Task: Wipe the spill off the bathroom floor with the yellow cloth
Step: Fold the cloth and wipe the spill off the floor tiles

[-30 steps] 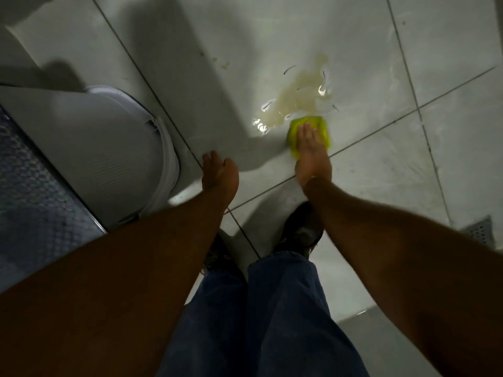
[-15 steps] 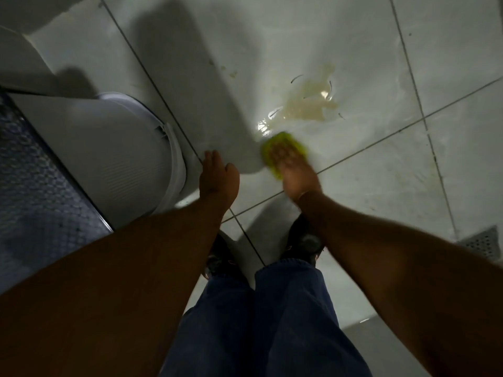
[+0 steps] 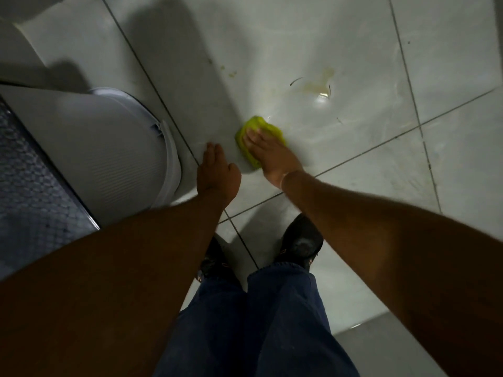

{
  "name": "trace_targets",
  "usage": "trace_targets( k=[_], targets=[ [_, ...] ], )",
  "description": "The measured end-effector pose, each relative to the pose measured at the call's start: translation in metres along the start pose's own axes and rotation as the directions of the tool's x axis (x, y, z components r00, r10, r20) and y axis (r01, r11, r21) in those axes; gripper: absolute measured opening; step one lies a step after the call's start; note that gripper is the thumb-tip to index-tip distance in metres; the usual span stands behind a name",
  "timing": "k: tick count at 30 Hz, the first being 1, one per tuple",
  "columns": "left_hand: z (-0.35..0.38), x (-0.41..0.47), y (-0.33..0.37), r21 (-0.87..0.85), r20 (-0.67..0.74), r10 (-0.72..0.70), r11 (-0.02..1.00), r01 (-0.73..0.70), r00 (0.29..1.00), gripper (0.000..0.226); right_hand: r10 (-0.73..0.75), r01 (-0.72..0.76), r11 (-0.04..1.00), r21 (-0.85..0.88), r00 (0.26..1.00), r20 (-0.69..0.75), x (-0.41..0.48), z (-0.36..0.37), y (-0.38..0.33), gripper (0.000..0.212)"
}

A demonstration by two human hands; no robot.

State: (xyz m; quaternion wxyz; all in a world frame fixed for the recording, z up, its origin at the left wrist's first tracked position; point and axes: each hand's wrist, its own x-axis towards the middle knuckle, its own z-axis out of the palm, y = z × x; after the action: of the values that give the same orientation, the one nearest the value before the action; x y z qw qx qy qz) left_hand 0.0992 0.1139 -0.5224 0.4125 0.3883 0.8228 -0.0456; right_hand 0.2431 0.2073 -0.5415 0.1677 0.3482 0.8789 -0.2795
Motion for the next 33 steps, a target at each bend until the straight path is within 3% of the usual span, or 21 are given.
trace_targets(
  k=[3,5,8,11,13,16,18,22,24,26,30,32,33],
  targets=[
    [0.005,-0.001,0.006,0.083,-0.007,0.017,0.996,-0.017,1.000,0.068,0.022,-0.019,0.999,-0.048,0.998,0.058,-0.033,0.012,0.035,0.076],
    [0.007,-0.001,0.005,0.120,0.010,0.060,0.991,-0.061,0.998,0.070,0.223,-0.223,0.975,-0.011,0.975,0.000,-0.037,0.003,0.066,0.082],
    [0.008,-0.003,0.003,0.184,0.011,0.110,0.977,-0.110,0.994,0.075,0.593,-0.555,0.797,0.237,0.795,-0.131,-0.022,-0.021,0.088,0.083],
    [0.008,-0.003,-0.002,0.278,-0.015,0.152,0.950,-0.142,0.988,0.077,0.680,-0.625,0.708,0.330,0.728,-0.080,0.008,-0.034,0.077,0.088],
    [0.009,0.003,-0.006,0.315,-0.034,0.173,0.937,-0.153,0.984,0.077,0.593,-0.549,0.783,0.293,0.801,-0.085,0.024,-0.032,0.055,0.082],
    [0.015,0.018,-0.007,0.298,-0.023,0.129,0.947,-0.116,0.991,0.079,0.247,-0.231,0.960,0.156,0.964,-0.095,0.022,-0.012,0.019,0.066],
    [0.020,0.026,-0.004,0.276,-0.014,0.091,0.957,-0.083,0.996,0.080,0.091,-0.088,0.994,0.071,0.995,-0.038,0.006,0.002,0.011,0.071],
    [0.024,0.028,0.005,0.255,-0.014,0.087,0.964,-0.080,0.996,0.083,0.037,-0.035,0.999,0.029,0.998,-0.051,-0.028,0.015,0.043,0.073],
    [0.023,0.029,0.007,0.257,-0.001,0.106,0.961,-0.102,0.994,0.084,0.146,-0.139,0.988,0.067,0.984,-0.103,-0.038,0.008,0.066,0.078],
    [0.020,0.030,0.008,0.260,0.016,0.103,0.960,-0.104,0.995,0.082,0.347,-0.324,0.933,0.154,0.925,-0.155,-0.037,-0.007,0.089,0.080],
    [0.016,0.030,0.009,0.274,0.030,0.097,0.956,-0.101,0.995,0.081,0.720,-0.632,0.658,0.409,0.688,-0.094,-0.003,-0.040,0.120,0.085],
    [0.015,0.030,0.009,0.276,0.034,0.100,0.955,-0.105,0.994,0.081,0.760,-0.648,0.596,0.475,0.646,-0.071,0.016,-0.045,0.113,0.089],
    [0.014,0.030,0.010,0.276,0.042,0.101,0.955,-0.109,0.994,0.081,0.735,-0.624,0.622,0.473,0.674,-0.078,0.021,-0.044,0.103,0.090]
  ],
)
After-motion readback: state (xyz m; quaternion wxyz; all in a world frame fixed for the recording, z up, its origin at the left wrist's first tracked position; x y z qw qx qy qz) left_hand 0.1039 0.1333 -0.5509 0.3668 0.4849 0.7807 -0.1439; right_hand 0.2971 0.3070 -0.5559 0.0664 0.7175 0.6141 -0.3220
